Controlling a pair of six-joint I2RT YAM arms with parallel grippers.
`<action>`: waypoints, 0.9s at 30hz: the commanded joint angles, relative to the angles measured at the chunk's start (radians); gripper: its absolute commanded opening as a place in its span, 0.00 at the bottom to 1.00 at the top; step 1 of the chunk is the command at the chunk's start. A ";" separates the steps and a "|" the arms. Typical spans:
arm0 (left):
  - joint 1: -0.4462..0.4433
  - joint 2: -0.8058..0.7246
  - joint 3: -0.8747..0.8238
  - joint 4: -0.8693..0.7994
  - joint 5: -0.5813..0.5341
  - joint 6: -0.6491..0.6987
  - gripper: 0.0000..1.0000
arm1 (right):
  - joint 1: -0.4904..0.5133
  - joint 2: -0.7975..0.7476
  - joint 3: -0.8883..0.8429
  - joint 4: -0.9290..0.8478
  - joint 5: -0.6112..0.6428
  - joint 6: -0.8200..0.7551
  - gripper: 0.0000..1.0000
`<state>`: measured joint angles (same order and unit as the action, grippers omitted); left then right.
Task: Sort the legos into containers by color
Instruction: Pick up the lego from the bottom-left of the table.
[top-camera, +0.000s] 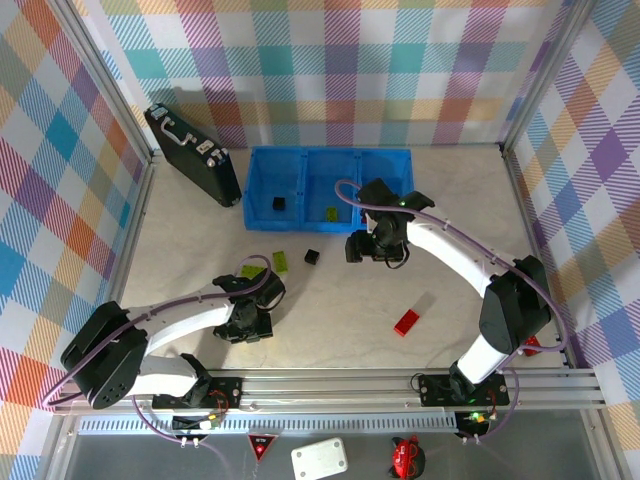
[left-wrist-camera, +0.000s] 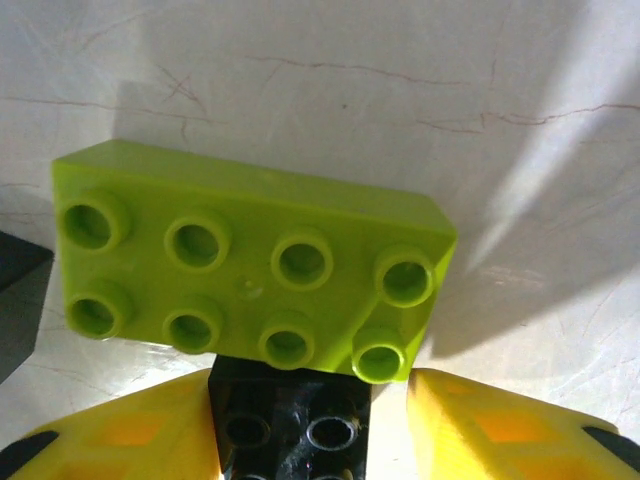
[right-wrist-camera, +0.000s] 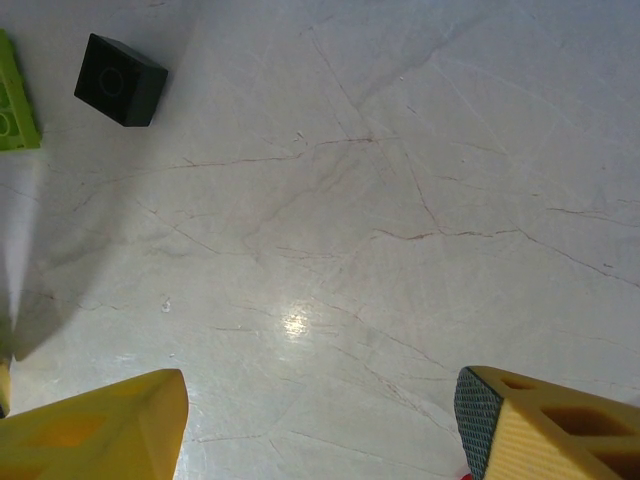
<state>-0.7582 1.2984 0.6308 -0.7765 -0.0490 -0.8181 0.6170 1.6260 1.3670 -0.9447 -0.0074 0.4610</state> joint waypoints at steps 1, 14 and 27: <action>-0.014 0.008 -0.006 0.004 0.009 0.007 0.48 | 0.010 0.008 0.024 -0.022 0.015 0.019 0.72; -0.021 -0.046 0.003 -0.036 -0.004 -0.003 0.38 | 0.026 0.011 0.029 -0.030 0.024 0.021 0.72; -0.022 -0.060 0.085 -0.092 -0.018 0.015 0.36 | 0.029 -0.006 0.020 -0.042 0.044 0.022 0.72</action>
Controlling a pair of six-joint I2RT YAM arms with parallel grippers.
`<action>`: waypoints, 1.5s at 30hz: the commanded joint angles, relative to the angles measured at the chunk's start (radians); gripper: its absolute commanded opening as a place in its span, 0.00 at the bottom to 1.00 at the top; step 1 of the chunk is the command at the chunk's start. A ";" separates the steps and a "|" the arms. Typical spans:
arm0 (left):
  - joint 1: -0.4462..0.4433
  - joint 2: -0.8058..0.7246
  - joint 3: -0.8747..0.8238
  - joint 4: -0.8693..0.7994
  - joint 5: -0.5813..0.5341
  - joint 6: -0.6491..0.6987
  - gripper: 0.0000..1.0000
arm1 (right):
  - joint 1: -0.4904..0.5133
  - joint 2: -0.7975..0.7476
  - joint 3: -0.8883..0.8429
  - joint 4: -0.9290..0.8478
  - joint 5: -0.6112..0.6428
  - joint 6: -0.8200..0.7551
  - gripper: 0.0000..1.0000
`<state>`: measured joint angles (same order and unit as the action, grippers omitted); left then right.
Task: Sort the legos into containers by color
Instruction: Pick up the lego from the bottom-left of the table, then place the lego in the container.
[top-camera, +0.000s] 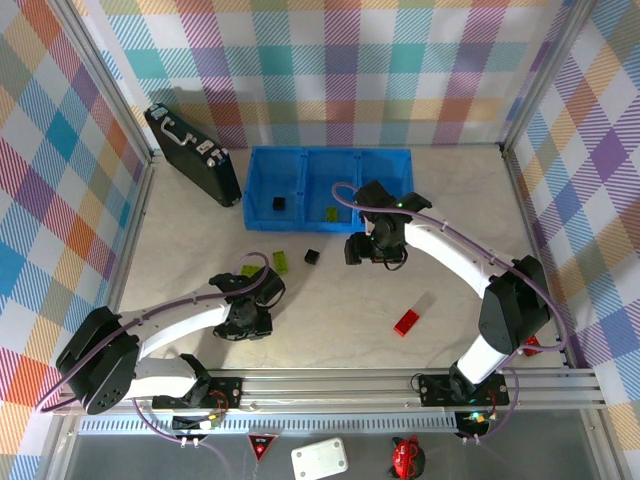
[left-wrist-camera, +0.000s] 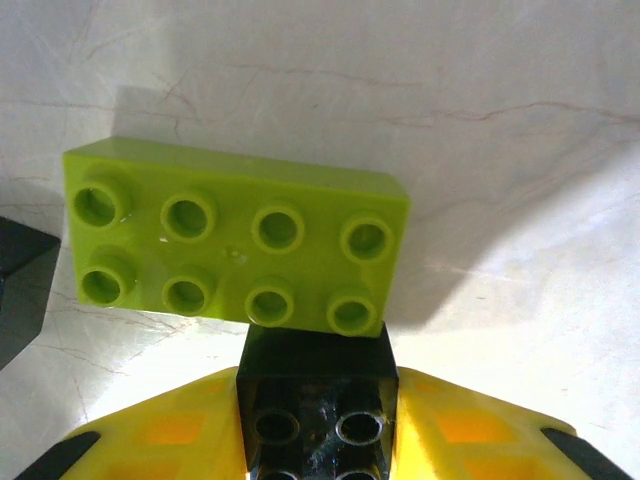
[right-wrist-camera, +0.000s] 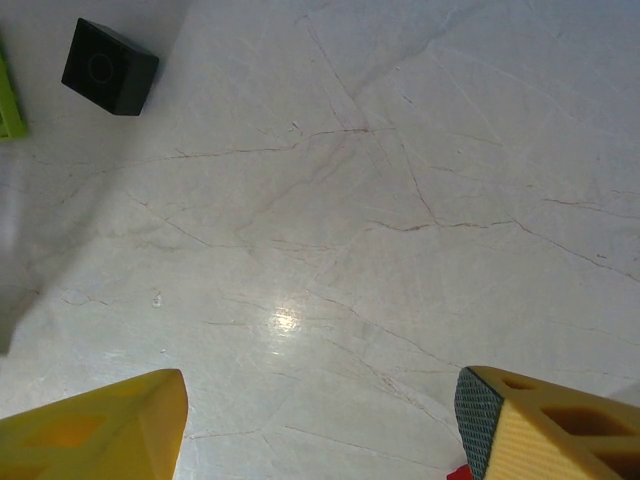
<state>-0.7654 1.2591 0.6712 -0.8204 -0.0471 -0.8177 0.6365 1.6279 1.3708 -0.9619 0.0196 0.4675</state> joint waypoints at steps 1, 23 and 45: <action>-0.015 -0.021 0.058 -0.054 -0.025 0.017 0.36 | 0.009 -0.012 0.012 -0.024 0.018 0.016 0.72; 0.051 0.220 0.425 -0.066 -0.043 0.209 0.36 | 0.009 -0.174 -0.123 -0.047 0.056 0.077 0.72; 0.335 0.607 0.912 -0.094 0.071 0.465 0.36 | 0.009 -0.278 -0.171 -0.092 0.075 0.116 0.73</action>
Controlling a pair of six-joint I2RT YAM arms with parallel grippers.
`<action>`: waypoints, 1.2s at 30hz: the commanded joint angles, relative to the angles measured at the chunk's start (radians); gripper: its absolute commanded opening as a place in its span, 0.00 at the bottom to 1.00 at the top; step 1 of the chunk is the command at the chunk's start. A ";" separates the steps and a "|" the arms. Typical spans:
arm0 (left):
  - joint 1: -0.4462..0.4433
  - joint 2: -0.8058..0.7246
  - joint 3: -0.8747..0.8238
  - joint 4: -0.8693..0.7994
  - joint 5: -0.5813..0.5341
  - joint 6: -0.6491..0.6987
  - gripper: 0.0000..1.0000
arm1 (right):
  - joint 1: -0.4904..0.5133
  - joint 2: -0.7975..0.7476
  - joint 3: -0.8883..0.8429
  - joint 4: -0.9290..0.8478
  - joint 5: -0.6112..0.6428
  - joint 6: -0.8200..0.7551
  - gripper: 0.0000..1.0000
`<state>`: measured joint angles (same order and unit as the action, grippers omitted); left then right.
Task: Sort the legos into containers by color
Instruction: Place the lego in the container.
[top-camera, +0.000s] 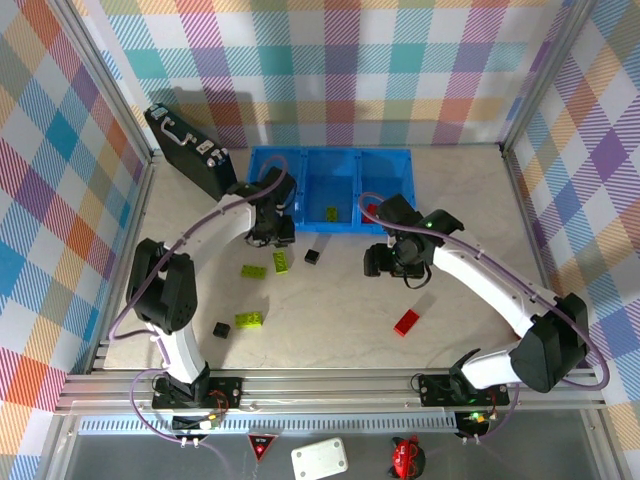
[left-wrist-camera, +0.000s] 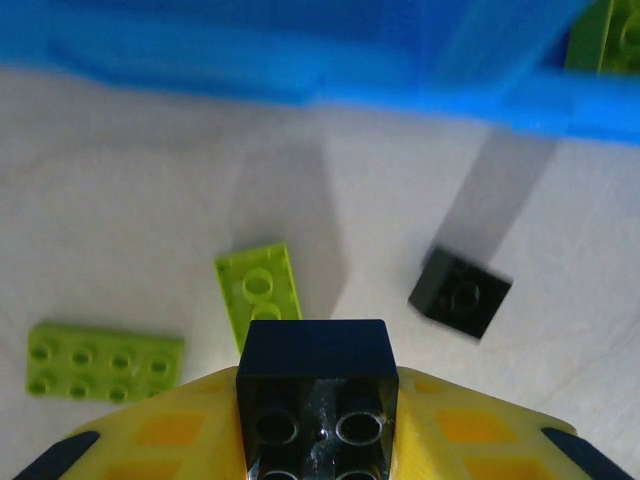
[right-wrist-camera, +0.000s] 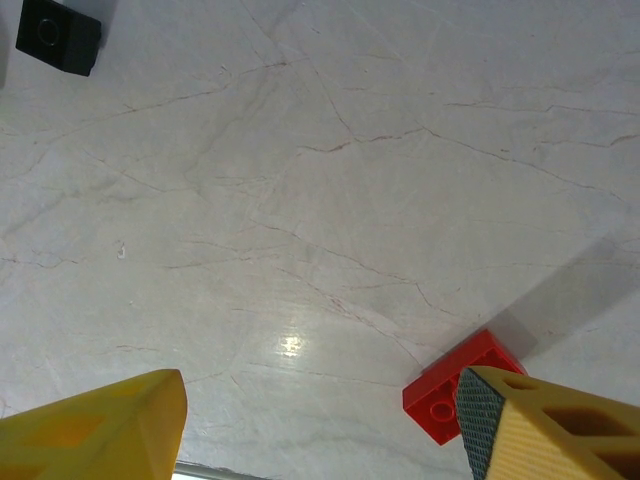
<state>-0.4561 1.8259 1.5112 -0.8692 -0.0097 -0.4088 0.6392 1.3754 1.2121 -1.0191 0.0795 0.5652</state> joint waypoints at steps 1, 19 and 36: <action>0.038 0.063 0.107 -0.055 0.035 0.065 0.36 | 0.007 -0.029 -0.014 -0.036 0.015 0.022 0.73; 0.169 0.478 0.708 -0.177 0.215 0.254 0.37 | 0.007 -0.079 -0.022 -0.043 -0.001 0.045 0.73; 0.224 0.616 0.777 -0.188 0.368 0.324 0.39 | 0.008 -0.041 0.019 -0.044 -0.028 0.034 0.73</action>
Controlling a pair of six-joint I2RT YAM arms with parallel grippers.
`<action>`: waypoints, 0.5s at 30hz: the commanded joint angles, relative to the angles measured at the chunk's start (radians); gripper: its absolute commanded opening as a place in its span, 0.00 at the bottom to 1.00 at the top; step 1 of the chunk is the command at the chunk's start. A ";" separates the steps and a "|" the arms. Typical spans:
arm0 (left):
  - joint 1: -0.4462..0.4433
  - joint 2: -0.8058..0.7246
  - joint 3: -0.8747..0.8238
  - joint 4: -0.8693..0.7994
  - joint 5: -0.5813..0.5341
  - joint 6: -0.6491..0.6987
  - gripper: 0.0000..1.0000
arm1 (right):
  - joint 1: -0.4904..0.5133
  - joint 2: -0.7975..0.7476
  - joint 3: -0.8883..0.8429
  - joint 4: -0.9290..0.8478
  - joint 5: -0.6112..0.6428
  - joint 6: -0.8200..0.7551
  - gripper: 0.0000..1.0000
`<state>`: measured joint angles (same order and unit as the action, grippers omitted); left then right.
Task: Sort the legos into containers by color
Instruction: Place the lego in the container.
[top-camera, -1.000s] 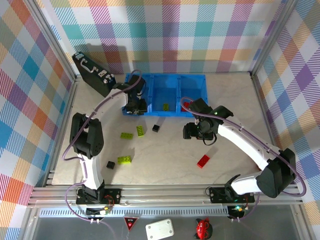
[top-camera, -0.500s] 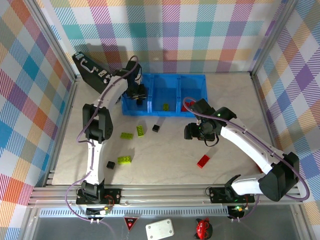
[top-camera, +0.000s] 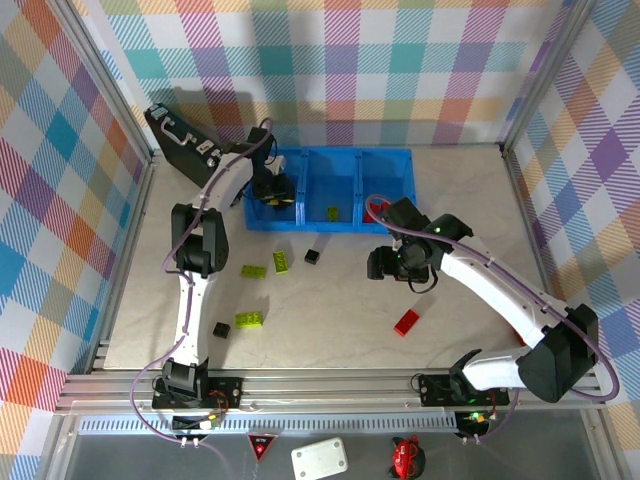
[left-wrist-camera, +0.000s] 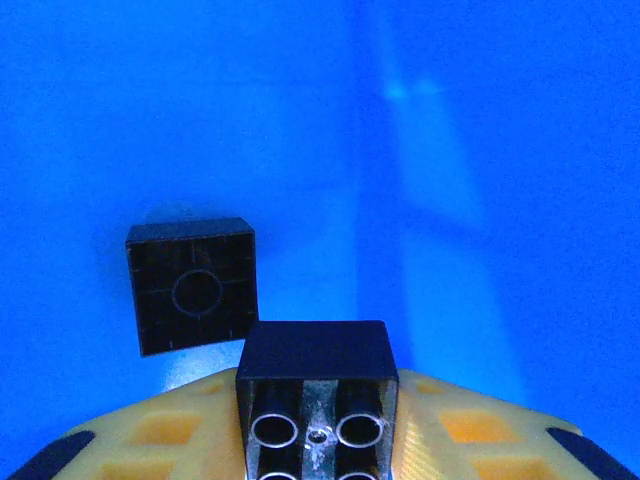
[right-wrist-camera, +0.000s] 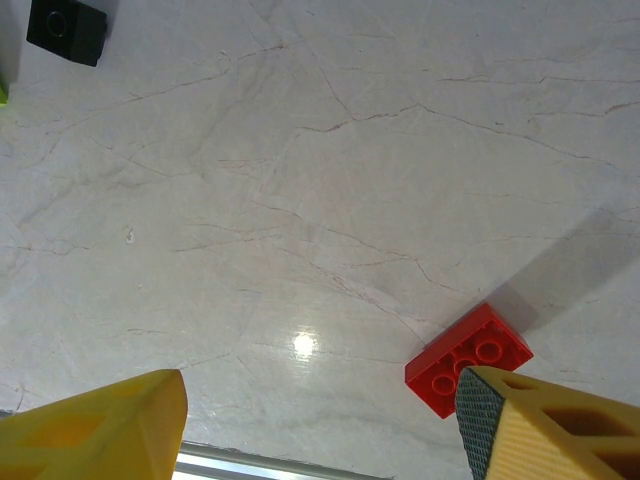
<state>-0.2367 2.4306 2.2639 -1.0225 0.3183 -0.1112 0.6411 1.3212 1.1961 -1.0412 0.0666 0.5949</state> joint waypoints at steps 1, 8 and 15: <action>0.005 0.016 0.026 -0.033 0.045 0.029 0.39 | 0.006 0.019 0.039 -0.018 -0.019 0.002 0.73; 0.010 0.019 0.028 -0.049 0.033 0.050 0.47 | 0.008 0.026 0.035 -0.010 -0.027 0.007 0.72; 0.011 -0.017 0.026 -0.065 0.026 0.047 0.49 | 0.008 0.009 0.007 0.002 -0.016 0.011 0.72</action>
<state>-0.2321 2.4474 2.2639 -1.0466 0.3367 -0.0807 0.6426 1.3495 1.2121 -1.0389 0.0551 0.5949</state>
